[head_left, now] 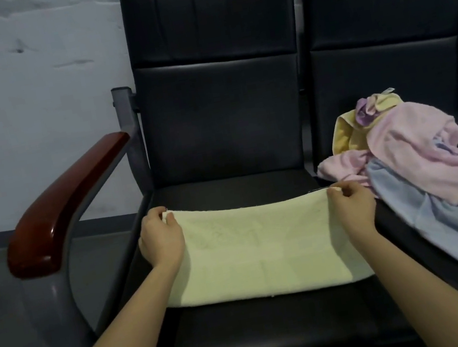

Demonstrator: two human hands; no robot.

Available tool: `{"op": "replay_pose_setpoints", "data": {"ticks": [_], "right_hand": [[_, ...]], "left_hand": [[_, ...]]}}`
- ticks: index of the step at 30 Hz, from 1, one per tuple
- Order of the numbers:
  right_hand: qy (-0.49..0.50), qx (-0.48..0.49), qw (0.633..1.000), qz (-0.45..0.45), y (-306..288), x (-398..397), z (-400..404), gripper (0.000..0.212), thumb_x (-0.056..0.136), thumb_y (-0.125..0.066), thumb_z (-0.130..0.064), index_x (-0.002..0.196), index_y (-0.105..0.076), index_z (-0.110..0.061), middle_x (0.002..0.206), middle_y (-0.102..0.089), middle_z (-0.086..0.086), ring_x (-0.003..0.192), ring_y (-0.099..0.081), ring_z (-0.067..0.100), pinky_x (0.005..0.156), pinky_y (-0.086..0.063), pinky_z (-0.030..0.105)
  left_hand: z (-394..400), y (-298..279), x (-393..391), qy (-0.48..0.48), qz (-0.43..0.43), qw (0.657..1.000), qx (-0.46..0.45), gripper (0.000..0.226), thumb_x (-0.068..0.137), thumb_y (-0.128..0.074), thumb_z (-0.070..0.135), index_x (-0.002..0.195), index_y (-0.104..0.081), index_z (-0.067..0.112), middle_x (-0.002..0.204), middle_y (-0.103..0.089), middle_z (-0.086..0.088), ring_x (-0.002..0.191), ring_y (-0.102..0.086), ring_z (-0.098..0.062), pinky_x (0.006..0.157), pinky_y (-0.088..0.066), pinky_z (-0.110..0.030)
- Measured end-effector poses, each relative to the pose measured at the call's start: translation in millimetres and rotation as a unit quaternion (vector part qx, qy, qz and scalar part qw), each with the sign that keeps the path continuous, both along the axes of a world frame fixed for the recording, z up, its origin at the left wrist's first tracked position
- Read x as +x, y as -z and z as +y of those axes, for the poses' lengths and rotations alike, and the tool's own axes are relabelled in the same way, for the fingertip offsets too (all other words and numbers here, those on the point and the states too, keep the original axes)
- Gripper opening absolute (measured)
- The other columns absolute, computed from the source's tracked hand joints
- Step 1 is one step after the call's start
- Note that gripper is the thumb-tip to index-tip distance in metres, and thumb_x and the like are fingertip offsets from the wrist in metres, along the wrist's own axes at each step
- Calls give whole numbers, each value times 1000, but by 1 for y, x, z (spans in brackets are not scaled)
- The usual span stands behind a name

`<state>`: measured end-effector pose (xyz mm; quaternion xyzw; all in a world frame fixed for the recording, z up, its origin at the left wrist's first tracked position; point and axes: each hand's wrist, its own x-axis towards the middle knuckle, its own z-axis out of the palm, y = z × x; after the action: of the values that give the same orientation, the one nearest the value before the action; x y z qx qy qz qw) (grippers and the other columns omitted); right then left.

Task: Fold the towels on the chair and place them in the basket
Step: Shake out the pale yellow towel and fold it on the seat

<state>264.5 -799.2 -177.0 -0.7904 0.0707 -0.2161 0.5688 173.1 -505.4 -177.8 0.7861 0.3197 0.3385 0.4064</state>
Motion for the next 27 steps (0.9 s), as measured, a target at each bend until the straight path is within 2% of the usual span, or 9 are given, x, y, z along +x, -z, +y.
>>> {"op": "replay_pose_setpoints", "data": {"ticks": [4, 7, 9, 12, 15, 18, 20, 23, 27], "right_hand": [[-19, -13, 999, 26, 5, 24, 11, 16, 87, -52, -11, 92, -67, -11, 88, -65, 3, 87, -56, 19, 75, -38, 28], [-10, 0, 998, 65, 19, 36, 17, 15, 83, -52, -17, 84, -66, -18, 83, -65, -1, 82, -62, 23, 75, -54, 41], [-16, -4, 996, 92, 28, 38, 20, 15, 83, -51, -16, 83, -66, -18, 84, -66, 2, 81, -63, 25, 76, -55, 44], [-57, -44, 990, 118, 38, 38, 23, 14, 88, -52, -9, 88, -66, -11, 91, -66, 7, 91, -61, 27, 76, -46, 34], [-48, -145, 982, 108, 42, 37, 25, 23, 91, -54, -12, 111, -64, -12, 114, -63, 11, 112, -54, 32, 96, -40, 40], [-36, -294, 952, 74, 40, 28, 35, 42, 91, -58, -15, 133, -53, -14, 140, -44, 11, 129, -36, 33, 106, -24, 42], [-70, -322, 944, 36, 39, 18, 48, 44, 90, -60, -17, 134, -53, -16, 147, -38, 8, 133, -33, 32, 107, -22, 41], [-194, -341, 920, 18, 43, 2, 66, 43, 93, -59, -24, 134, -54, -18, 151, -36, 6, 137, -34, 28, 110, -25, 40], [-318, -460, 826, 72, 47, -17, 70, 49, 101, -39, -40, 148, -34, -27, 160, -19, -3, 147, -15, 20, 117, -15, 34]], "left_hand": [[8, 12, 22, -11, 21, 999, 42, 24, 98, -47, 16, 119, -59, 13, 120, -59, -9, 108, -55, -28, 98, -38, -42], [13, 24, 33, -12, 53, 995, 82, 23, 98, -48, 17, 116, -62, 15, 117, -60, -8, 106, -53, -28, 96, -33, -37], [14, 31, 38, -11, 86, 991, 105, 24, 97, -50, 17, 118, -63, 16, 118, -58, -8, 108, -51, -27, 95, -33, -37], [15, 37, 41, 17, 143, 978, 153, 35, 96, -52, 23, 131, -55, 19, 130, -50, -8, 117, -41, -28, 99, -31, -38], [10, 34, 38, 66, 163, 957, 230, 44, 97, -50, 31, 139, -45, 21, 140, -41, -6, 128, -31, -27, 105, -25, -40], [-3, 27, 33, 109, 160, 941, 277, 44, 98, -44, 34, 140, -44, 21, 145, -38, -2, 133, -27, -24, 107, -20, -39], [-14, 24, 30, 153, 179, 926, 294, 43, 99, -41, 36, 140, -44, 23, 147, -36, 1, 134, -25, -22, 106, -17, -37], [-30, 22, 23, 234, 239, 895, 294, 44, 99, -38, 38, 140, -43, 23, 153, -29, 0, 139, -20, -22, 109, -15, -39], [-33, 30, 5, 297, 378, 838, 260, 60, 99, -24, 52, 152, -16, 26, 161, 0, 0, 147, 2, -27, 115, -2, -50]]}}
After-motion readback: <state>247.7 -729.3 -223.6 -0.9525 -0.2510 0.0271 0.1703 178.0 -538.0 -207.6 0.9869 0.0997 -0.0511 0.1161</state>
